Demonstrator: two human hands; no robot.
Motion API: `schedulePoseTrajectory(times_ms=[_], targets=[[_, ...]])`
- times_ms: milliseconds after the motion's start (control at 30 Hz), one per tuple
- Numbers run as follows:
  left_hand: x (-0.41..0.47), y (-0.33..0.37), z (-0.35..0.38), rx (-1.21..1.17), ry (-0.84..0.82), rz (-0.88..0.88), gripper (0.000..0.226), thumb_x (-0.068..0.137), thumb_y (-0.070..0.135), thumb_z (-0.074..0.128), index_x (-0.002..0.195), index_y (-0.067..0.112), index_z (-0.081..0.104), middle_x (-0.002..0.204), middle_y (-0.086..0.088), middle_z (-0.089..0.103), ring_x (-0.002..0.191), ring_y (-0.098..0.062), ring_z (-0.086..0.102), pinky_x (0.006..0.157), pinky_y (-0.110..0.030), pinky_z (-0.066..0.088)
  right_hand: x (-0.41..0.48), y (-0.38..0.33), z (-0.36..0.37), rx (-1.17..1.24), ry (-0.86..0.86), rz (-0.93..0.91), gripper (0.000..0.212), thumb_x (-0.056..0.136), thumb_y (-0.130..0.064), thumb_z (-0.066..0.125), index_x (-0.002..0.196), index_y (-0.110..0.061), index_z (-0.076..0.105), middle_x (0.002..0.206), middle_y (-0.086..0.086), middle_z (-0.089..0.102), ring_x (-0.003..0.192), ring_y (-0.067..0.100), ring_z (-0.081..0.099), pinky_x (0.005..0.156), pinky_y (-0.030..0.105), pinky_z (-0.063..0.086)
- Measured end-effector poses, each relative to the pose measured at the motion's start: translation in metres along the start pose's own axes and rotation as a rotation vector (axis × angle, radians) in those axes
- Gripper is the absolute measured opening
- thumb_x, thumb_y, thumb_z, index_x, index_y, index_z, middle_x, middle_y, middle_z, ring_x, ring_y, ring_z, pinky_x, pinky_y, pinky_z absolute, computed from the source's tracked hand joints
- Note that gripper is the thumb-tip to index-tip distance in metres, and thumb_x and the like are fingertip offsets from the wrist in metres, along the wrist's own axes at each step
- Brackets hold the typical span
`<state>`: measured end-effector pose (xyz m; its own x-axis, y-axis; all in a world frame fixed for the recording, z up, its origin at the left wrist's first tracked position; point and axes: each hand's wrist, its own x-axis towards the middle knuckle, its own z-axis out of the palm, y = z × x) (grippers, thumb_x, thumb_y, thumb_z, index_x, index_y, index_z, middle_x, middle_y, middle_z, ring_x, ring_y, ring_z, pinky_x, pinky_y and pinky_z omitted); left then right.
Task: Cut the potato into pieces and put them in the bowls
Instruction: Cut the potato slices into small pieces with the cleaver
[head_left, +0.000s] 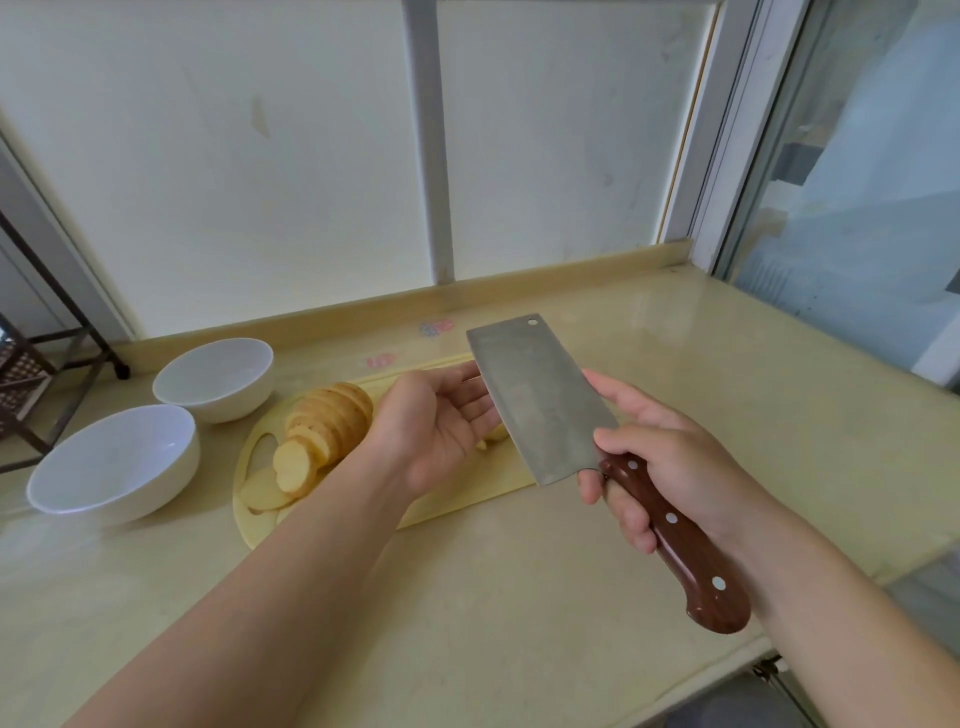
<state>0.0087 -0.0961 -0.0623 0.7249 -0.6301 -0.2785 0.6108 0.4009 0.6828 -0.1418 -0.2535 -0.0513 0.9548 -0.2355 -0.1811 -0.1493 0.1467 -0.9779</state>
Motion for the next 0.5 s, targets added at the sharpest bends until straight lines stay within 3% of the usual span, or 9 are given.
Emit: schedulePoseTrajectory(times_ms=[300, 500], targets=[[-0.003, 0.003, 0.001, 0.056, 0.025, 0.03, 0.037, 0.095, -0.003, 0.031, 0.12, -0.01, 0.058, 0.113, -0.025, 0.069, 0.102, -0.033, 0.07, 0.079, -0.035, 0.06, 0.007, 0.004, -0.004, -0.02, 0.04, 0.003, 0.063, 0.104, 0.0, 0.041, 0.153, -0.039, 0.044, 0.066, 0.023, 0.062, 0.033, 0.019, 0.043, 0.034, 0.022, 0.038], [0.003, 0.008, -0.007, 0.069, 0.158, 0.106, 0.034, 0.091, -0.008, 0.033, 0.117, -0.013, 0.055, 0.104, -0.028, 0.07, 0.096, -0.037, 0.071, 0.084, -0.038, 0.059, 0.011, 0.001, -0.015, 0.045, 0.074, 0.001, 0.059, 0.105, -0.001, 0.04, 0.152, -0.036, 0.047, 0.065, 0.022, 0.06, 0.034, 0.017, 0.043, 0.033, 0.022, 0.036]])
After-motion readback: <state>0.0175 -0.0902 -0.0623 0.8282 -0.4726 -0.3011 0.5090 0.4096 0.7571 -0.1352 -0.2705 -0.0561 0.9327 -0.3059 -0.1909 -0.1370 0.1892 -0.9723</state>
